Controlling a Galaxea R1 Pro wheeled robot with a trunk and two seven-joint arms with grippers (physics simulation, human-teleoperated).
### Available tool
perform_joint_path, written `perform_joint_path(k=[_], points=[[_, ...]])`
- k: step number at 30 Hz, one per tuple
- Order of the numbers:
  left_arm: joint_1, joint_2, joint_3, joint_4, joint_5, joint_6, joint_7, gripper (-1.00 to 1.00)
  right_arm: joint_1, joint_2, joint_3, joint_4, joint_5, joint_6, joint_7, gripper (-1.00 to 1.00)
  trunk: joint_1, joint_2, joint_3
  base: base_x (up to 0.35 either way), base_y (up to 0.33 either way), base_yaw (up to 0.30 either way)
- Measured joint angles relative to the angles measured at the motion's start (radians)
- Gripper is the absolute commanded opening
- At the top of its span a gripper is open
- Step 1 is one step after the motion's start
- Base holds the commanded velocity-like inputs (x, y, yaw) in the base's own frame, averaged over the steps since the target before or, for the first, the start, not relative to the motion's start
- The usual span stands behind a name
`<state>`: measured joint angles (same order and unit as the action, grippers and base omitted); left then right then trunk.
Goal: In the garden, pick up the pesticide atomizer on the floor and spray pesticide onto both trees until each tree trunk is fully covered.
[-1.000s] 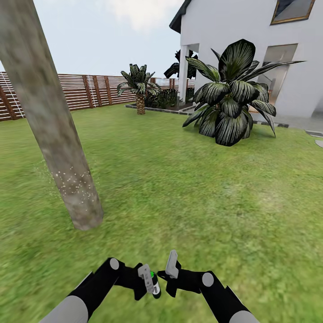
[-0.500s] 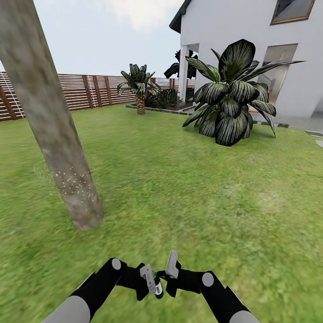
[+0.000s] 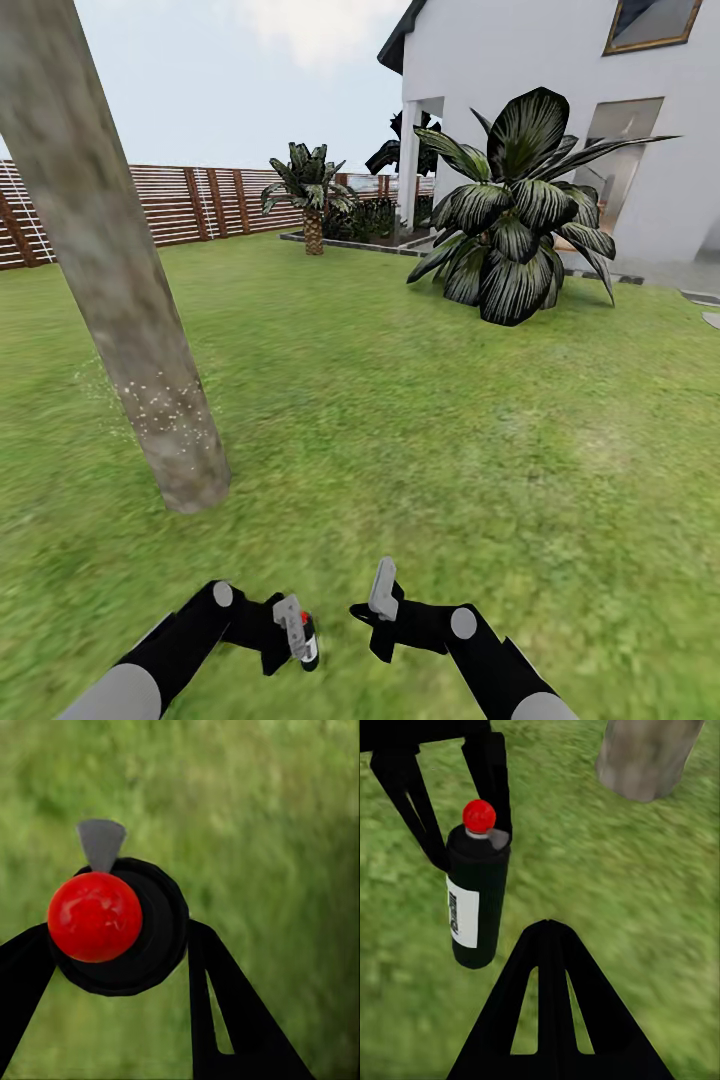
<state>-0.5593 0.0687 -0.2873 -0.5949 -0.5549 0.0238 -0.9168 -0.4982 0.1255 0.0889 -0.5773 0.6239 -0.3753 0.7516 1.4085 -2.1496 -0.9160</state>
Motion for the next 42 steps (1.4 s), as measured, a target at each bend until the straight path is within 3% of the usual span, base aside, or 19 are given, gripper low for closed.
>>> perform_joint_path(k=[6, 7, 9, 11, 13, 15, 17, 18, 19, 20, 21, 24, 26, 28, 34, 35, 36, 42], points=[[0.011, 0.152, 0.003, 0.001, 0.001, -0.007, 0.007, -1.00, 0.000, -0.004, 0.000, 0.005, 0.004, -0.001, -0.002, -1.00, 0.000, 0.000, 0.000, 0.000, 0.000, 0.000], [0.013, 0.181, 0.003, 0.002, 0.002, -0.007, 0.014, -1.00, 0.000, -0.008, -0.001, 0.007, 0.004, -0.002, -0.003, 1.00, 0.000, 0.000, 0.000, 0.000, 0.000, 0.000], [0.015, 0.226, 0.003, 0.040, 0.010, -0.007, 0.037, -1.00, 0.001, -0.028, -0.002, 0.011, 0.004, -0.003, -0.004, 1.00, 0.000, 0.000, 0.000, 0.000, 0.000, 0.000], [0.015, 0.236, 0.002, 0.118, 0.035, -0.008, 0.114, -1.00, 0.001, -0.058, -0.006, 0.043, 0.002, -0.003, -0.014, 1.00, 0.000, 0.000, 0.000, 0.000, 0.000, 0.000], [0.016, 0.232, 0.000, 0.179, 0.094, -0.018, 0.236, -1.00, 0.002, -0.091, -0.009, 0.133, 0.001, -0.004, -0.101, 1.00, 0.000, 0.000, 0.000, 0.000, 0.000, 0.000], [0.021, 0.213, -0.001, 0.253, 0.202, -0.089, 0.335, -1.00, 0.004, -0.118, -0.011, 0.281, 0.001, -0.006, -0.322, 1.00, 0.000, 0.000, 0.000, 0.000, 0.000, 0.000], [0.025, 0.191, -0.004, 0.341, 0.325, -0.175, 0.416, -1.00, 0.005, -0.124, -0.018, 0.426, 0.009, -0.011, -0.531, 1.00, 0.000, 0.000, 0.000, 0.000, 0.000, 0.000], [0.038, 0.170, -0.006, 0.411, 0.435, -0.257, 0.509, -1.00, 0.007, -0.126, -0.020, 0.496, 0.009, -0.025, -0.711, 1.00, 0.000, 0.000, 0.000, 0.000, 0.000, 0.000], [0.062, 0.159, -0.003, 0.441, 0.501, -0.317, 0.577, -1.00, 0.015, -0.127, -0.021, 0.520, -0.009, -0.050, -0.809, 1.00, 0.000, 0.000, 0.000, 0.000, 0.000, 0.000], [0.094, 0.153, 0.001, 0.453, 0.559, -0.374, 0.637, -1.00, 0.030, -0.128, -0.021, 0.532, -0.033, -0.089, -0.885, 1.00, 0.000, 0.000, 0.000, 0.000, 0.000, 0.000], [0.136, 0.143, 0.005, 0.459, 0.625, -0.440, 0.708, -1.00, 0.044, -0.129, -0.023, 0.540, -0.094, -0.150, -0.966, 1.00, 0.000, 0.000, 0.000, 0.000, 0.000, 0.000], [0.176, 0.125, 0.004, 0.472, 0.749, -0.501, 0.819, -1.00, 0.054, -0.132, -0.022, 0.548, -0.320, -0.212, -1.060, 1.00, 0.000, 0.000, 0.000, 0.000, 0.000, 0.000], [0.182, 0.111, 0.001, 0.479, 0.782, -0.508, 0.839, -1.00, 0.069, -0.135, -0.019, 0.550, -0.382, -0.220, -1.070, 1.00, 0.000, 0.000, 0.000, 0.000, 0.000, 0.000], [0.186, 0.107, 0.001, 0.482, 0.792, -0.508, 0.846, -1.00, 0.080, -0.134, -0.018, 0.548, -0.401, -0.222, -1.074, 1.00, 0.000, 0.000, 0.000, 0.000, 0.000, 0.000], [0.195, 0.107, 0.004, 0.504, 0.799, -0.510, 0.846, -1.00, 0.082, -0.126, -0.019, 0.546, -0.411, -0.222, -1.077, 1.00, 0.000, 0.000, 0.000, 0.000, 0.000, 0.000], [0.204, 0.118, 0.013, 0.515, 0.847, -0.511, 0.846, -1.00, 0.082, -0.123, -0.020, 0.544, -0.411, -0.222, -1.077, 1.00, 0.000, 0.000, 0.000, 0.000, 0.000, 0.000], [0.205, 0.115, 0.001, 0.516, 0.872, -0.512, 0.846, -1.00, 0.082, -0.124, -0.022, 0.545, -0.412, -0.222, -1.078, 1.00, 0.000, 0.000, 0.000, 0.000, 0.000, 0.000], [0.206, 0.111, -0.001, 0.514, 0.879, -0.512, 0.846, -1.00, 0.082, -0.121, -0.020, 0.547, -0.412, -0.222, -1.078, 1.00, 0.000, 0.000, 0.000, 0.000, 0.000, 0.095]])
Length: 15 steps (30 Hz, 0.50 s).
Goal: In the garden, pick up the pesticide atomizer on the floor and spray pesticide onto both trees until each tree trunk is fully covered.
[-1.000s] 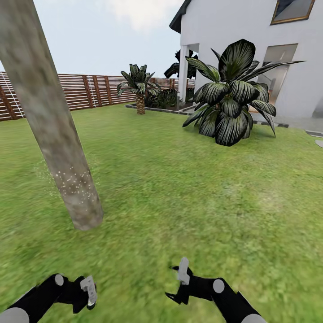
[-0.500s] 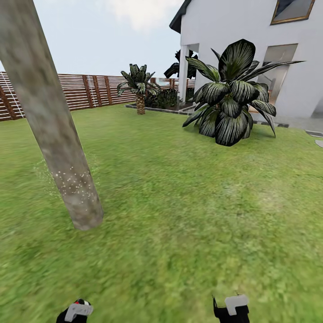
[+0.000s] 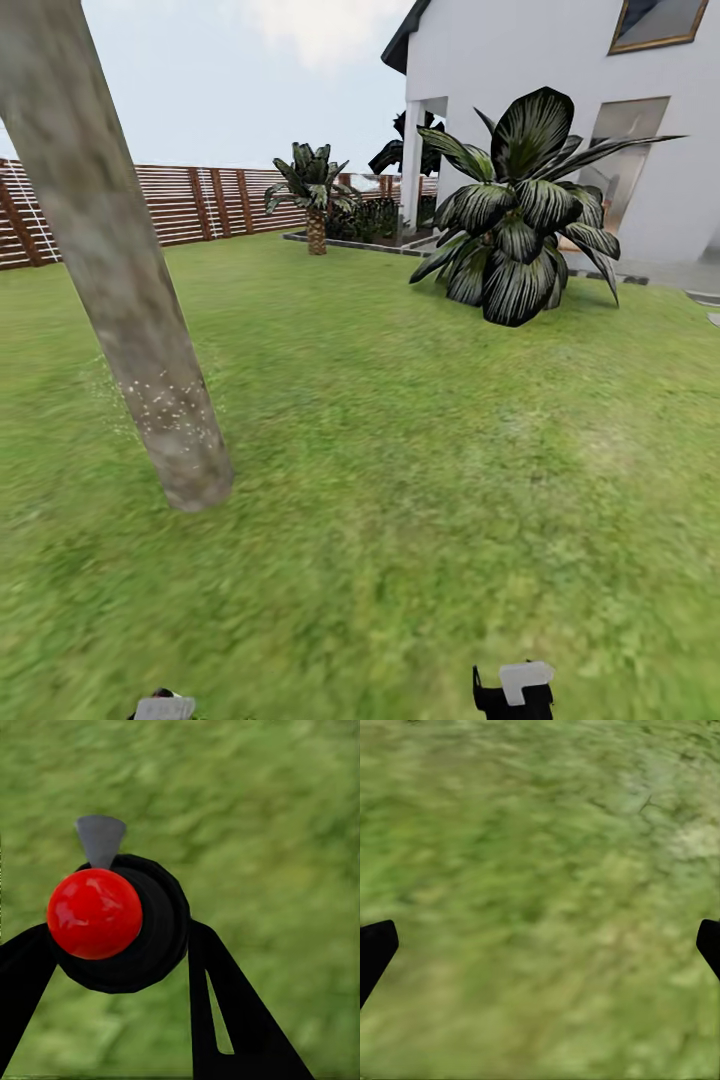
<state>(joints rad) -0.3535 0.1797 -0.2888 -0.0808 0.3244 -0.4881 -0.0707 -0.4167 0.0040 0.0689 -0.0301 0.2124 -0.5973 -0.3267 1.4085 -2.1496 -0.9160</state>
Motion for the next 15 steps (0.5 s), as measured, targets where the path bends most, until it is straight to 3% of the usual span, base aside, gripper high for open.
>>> perform_joint_path(k=[9, 15], points=[[0.000, -0.010, -0.002, 0.000, -0.001, 0.004, -0.012, -1.00, 0.000, -0.001, -0.003, -0.001, -0.001, 0.000, -0.002, 1.00, 0.000, 0.000, 0.000, 0.000, 0.000, 0.274], [0.000, -0.014, 0.002, 0.000, 0.019, 0.003, 0.001, -1.00, 0.002, -0.002, -0.003, 0.002, 0.002, 0.000, -0.002, 1.00, 0.000, 0.000, 0.001, -0.190, -0.150, 0.280]])
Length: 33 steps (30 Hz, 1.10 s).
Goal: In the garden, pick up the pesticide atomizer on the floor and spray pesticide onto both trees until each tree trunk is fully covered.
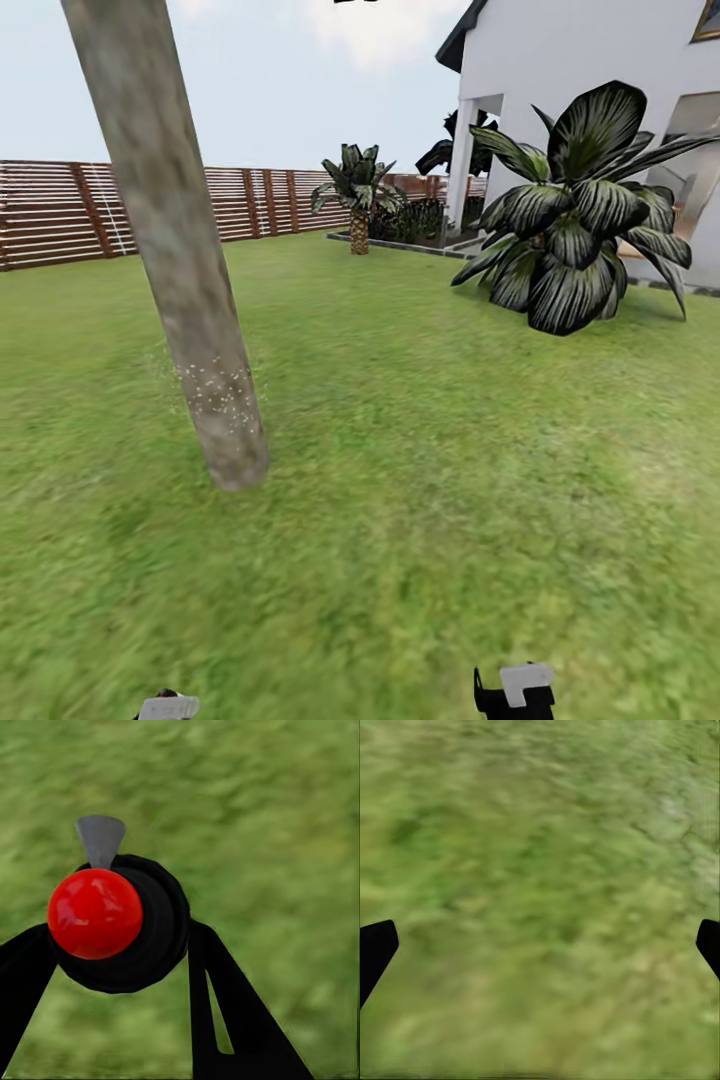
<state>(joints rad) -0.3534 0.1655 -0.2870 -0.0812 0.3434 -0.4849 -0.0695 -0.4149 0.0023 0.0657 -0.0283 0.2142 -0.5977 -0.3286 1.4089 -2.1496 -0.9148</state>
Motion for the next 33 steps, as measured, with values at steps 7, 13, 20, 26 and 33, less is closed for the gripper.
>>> perform_joint_path(k=[7, 13, 20, 26, 33], points=[[0.000, -0.006, 0.001, 0.001, 0.000, 0.001, 0.002, -1.00, 0.002, 0.001, 0.001, 0.001, -0.001, 0.000, 0.000, 1.00, 0.000, 0.000, 0.002, -0.226, -0.192, 0.280], [0.000, -0.006, 0.001, 0.001, 0.000, 0.000, 0.002, -1.00, 0.002, 0.001, 0.002, 0.001, -0.001, 0.000, 0.000, 1.00, 0.000, 0.000, 0.004, -0.196, -0.224, 0.280], [0.000, -0.006, 0.002, 0.002, 0.000, 0.000, 0.003, -1.00, 0.002, 0.002, 0.001, 0.000, -0.001, 0.000, 0.000, 1.00, 0.000, 0.000, 0.004, -0.160, -0.234, 0.282], [0.000, -0.006, 0.002, 0.002, 0.000, 0.000, 0.003, -1.00, 0.003, 0.002, 0.001, 0.001, -0.001, 0.000, 0.000, 1.00, 0.000, 0.000, 0.004, -0.168, -0.236, 0.282], [0.000, -0.006, 0.004, 0.001, 0.000, 0.000, 0.003, -1.00, 0.003, 0.001, 0.001, 0.002, -0.001, 0.000, 0.000, 1.00, 0.000, 0.000, 0.004, -0.213, -0.225, 0.282]])
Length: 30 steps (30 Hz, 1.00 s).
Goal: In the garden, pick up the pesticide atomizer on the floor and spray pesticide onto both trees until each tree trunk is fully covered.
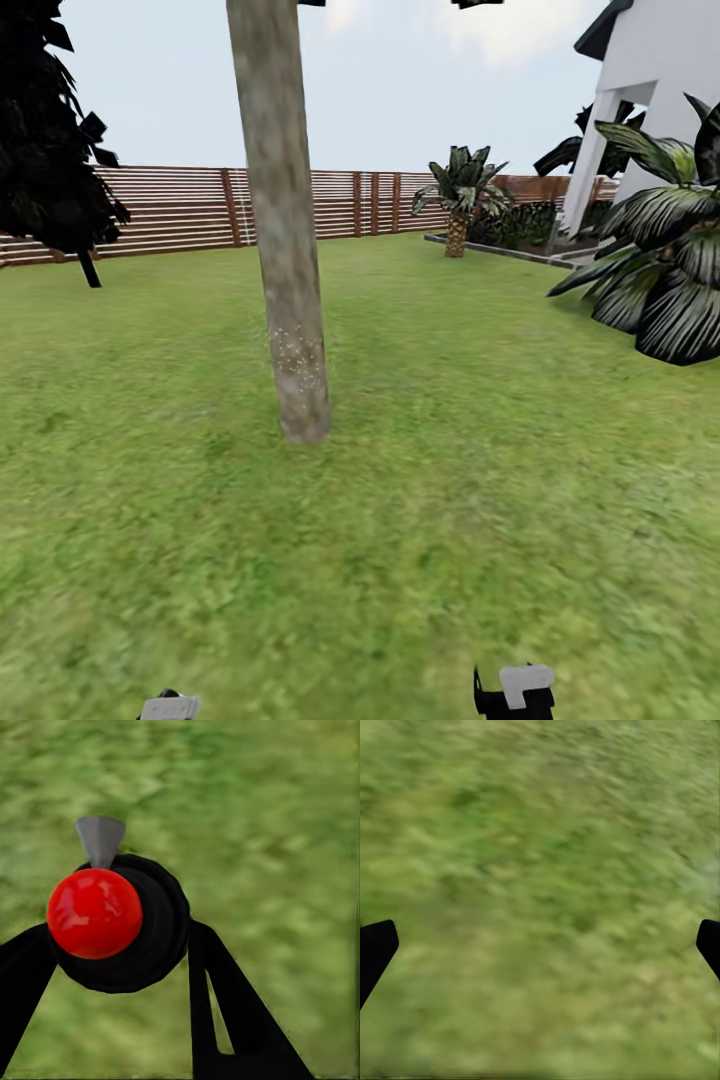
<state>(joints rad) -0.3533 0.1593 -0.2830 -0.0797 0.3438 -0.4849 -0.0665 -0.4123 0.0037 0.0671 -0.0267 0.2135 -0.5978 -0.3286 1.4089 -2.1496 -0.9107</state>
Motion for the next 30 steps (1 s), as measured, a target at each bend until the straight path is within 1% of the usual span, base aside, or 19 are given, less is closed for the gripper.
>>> perform_joint_path(k=[4, 6, 13, 19, 25, 30], points=[[0.000, 0.000, 0.002, -0.001, 0.002, 0.000, 0.007, -1.00, 0.000, 0.000, 0.000, 0.000, 0.000, 0.000, 0.000, 1.00, 0.000, 0.000, 0.000, -0.122, -0.252, 0.282], [0.000, 0.000, 0.005, -0.001, 0.003, 0.000, 0.033, -1.00, 0.000, 0.001, 0.000, 0.000, 0.000, 0.000, 0.000, 1.00, 0.000, 0.000, 0.000, -0.102, -0.261, 0.282], [0.000, 0.000, 0.004, -0.001, 0.002, 0.000, 0.037, -1.00, 0.000, 0.001, 0.000, 0.000, 0.000, 0.000, 0.000, 1.00, 0.000, 0.000, 0.000, -0.108, -0.258, 0.282], [0.000, 0.000, 0.003, -0.001, 0.001, 0.000, 0.038, -1.00, 0.000, 0.001, 0.000, 0.000, 0.000, 0.000, 0.000, 1.00, 0.000, 0.000, 0.000, -0.031, -0.059, 0.282], [0.000, 0.000, 0.004, -0.001, 0.002, 0.000, 0.038, -1.00, 0.000, 0.001, 0.000, 0.000, 0.000, 0.000, 0.000, 1.00, 0.000, 0.000, 0.000, 0.000, -0.223, 0.282], [0.000, 0.000, 0.003, -0.001, 0.001, 0.000, 0.038, -1.00, 0.000, 0.001, 0.000, 0.000, 0.000, 0.000, 0.000, 1.00, 0.000, 0.000, -0.001, 0.000, -0.039, 0.282]])
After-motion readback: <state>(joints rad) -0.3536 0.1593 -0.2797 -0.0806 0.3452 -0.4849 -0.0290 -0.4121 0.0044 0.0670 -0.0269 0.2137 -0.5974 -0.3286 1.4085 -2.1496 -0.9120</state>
